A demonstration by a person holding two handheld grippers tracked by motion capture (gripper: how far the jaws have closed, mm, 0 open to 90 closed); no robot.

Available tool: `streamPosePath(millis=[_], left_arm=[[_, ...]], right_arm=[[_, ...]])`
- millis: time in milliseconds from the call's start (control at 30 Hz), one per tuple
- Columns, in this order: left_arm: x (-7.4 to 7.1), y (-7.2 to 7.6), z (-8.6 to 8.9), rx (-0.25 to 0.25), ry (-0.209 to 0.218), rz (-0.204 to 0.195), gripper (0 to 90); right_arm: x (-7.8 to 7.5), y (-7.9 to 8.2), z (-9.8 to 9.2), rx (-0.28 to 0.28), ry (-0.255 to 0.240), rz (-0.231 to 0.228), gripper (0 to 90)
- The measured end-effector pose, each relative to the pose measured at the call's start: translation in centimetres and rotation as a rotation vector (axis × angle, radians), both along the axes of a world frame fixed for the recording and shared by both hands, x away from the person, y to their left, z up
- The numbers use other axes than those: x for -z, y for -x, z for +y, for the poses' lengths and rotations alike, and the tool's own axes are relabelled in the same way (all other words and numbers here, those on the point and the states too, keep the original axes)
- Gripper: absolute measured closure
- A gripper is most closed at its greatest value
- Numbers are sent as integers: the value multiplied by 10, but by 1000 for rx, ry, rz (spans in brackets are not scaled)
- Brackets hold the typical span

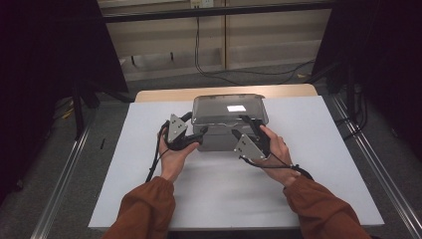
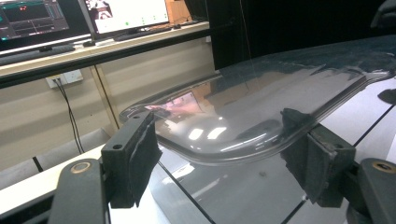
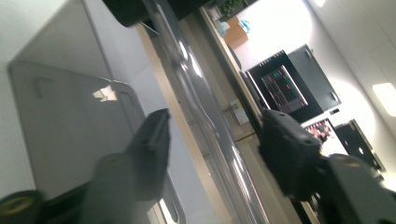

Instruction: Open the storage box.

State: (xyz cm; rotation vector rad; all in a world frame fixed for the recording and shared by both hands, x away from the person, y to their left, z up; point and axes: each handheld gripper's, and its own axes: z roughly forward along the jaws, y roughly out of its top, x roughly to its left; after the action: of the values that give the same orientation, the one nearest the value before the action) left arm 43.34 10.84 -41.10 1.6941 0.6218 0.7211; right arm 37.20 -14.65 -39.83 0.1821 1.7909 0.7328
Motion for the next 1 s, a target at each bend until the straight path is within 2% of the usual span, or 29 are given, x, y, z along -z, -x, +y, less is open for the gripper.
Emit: streamPosePath(millis=[167, 267, 400, 433, 533, 600, 700, 767, 867, 1000], left_arm=[[0, 0, -1, -4, 2, 0, 284], [0, -1, 0, 0, 8, 0, 282], [0, -1, 0, 1, 6, -2, 282], [0, -1, 0, 3, 3, -5, 282], [-1, -1, 1, 1, 12, -7, 285], [-1, -1, 1, 2, 13, -7, 288], [-1, -1, 1, 1, 14, -5, 289], [-1, -1, 0, 0, 11, -5, 289], [-1, -1, 0, -2, 16, -2, 289], [-1, -1, 1, 0, 16, -7, 291]], right_arm=[[-2, -6, -9, 33, -99, 79, 308], [-4, -8, -14, 43, -131, 107, 258], [-9, -12, -23, 40, -218, 174, 242], [-9, -14, -26, 34, -242, 207, 226], [-9, -16, -33, 52, -264, 245, 215], [-9, -18, -39, 58, -301, 277, 189], [-8, -20, -48, 66, -392, 303, 186], [-8, -22, -54, 73, -428, 315, 175], [-6, -24, -59, 89, -450, 322, 124], [-2, -29, -65, 98, -487, 373, 48]])
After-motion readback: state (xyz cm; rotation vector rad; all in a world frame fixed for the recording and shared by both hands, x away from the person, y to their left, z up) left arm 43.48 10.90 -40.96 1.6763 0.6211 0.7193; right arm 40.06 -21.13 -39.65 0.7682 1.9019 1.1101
